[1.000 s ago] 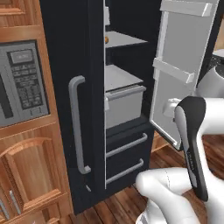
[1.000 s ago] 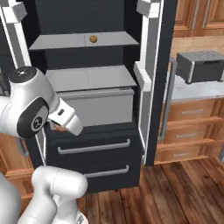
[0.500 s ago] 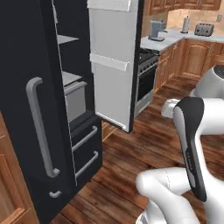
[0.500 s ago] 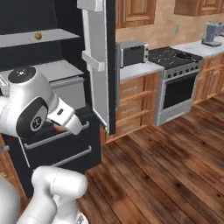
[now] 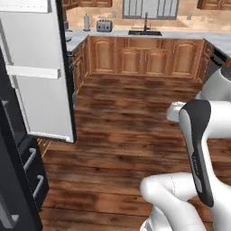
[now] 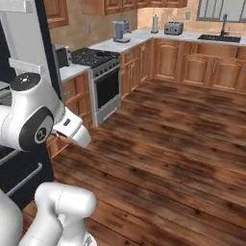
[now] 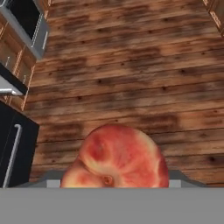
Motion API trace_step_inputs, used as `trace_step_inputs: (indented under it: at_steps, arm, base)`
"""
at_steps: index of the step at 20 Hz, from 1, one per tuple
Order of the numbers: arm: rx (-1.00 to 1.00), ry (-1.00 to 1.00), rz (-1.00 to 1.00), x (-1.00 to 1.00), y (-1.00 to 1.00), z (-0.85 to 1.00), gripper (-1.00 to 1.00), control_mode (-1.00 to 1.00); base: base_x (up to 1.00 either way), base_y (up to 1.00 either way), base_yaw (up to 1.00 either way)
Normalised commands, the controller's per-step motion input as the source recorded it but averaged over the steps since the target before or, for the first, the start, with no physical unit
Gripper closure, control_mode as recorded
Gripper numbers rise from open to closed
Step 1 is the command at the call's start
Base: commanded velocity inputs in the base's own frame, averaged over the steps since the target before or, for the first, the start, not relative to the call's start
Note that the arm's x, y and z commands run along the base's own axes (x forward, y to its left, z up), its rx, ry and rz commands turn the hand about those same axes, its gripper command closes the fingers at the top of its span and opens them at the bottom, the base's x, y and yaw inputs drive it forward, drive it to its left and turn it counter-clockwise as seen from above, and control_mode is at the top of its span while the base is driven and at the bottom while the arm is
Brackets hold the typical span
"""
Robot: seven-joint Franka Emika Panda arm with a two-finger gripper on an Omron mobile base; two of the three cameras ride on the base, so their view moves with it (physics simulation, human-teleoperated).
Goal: Place the cold items (apple and peach) from the fridge in one tupperware on the dining counter. Place the warm items (kebab skewer and hot dog) in the stove area in another tupperware.
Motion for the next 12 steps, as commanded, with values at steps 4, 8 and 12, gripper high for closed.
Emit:
trace_step_inputs:
  at_steps: [4, 8, 12]
  arm:
    - [0.0, 0.0, 0.0, 0.0, 0.0, 0.0, 1.0, 1.0]
    - [0.0, 0.0, 0.0, 0.0, 0.0, 0.0, 1.0, 1.0]
    - [0.0, 0.0, 0.0, 0.0, 0.0, 0.0, 1.0, 1.0]
  base:
    - [-0.51, -0.03, -0.76]
    - [-0.45, -0.16, -0.7]
    - [0.01, -0.73, -0.48]
